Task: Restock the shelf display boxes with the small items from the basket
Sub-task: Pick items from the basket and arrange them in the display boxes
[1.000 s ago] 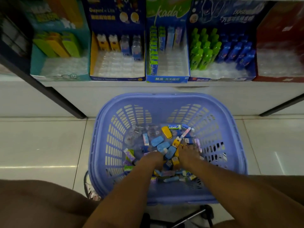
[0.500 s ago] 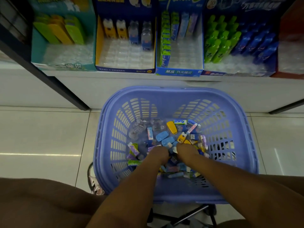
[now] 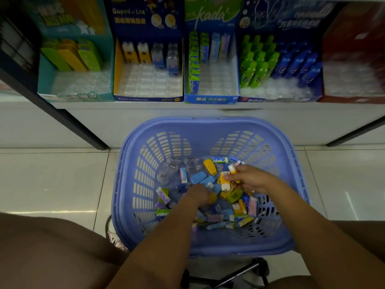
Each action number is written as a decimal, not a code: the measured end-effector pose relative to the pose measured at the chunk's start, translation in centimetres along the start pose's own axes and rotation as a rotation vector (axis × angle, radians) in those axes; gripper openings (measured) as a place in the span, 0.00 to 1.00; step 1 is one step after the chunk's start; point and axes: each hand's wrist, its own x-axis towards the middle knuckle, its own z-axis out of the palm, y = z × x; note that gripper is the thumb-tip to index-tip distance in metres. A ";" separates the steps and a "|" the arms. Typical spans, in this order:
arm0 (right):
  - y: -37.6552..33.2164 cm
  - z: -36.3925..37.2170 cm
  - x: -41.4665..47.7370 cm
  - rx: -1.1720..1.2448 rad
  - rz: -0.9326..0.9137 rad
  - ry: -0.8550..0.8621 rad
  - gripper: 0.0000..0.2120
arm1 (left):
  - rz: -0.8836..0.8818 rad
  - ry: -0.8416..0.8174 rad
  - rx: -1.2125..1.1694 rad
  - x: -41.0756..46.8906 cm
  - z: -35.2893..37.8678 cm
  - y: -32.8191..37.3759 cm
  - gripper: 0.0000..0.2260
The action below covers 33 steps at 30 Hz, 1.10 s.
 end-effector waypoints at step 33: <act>-29.7 11.0 -1.4 -0.462 -0.993 0.544 0.10 | 0.549 0.782 -1.808 -16.1 -17.6 -4.9 0.04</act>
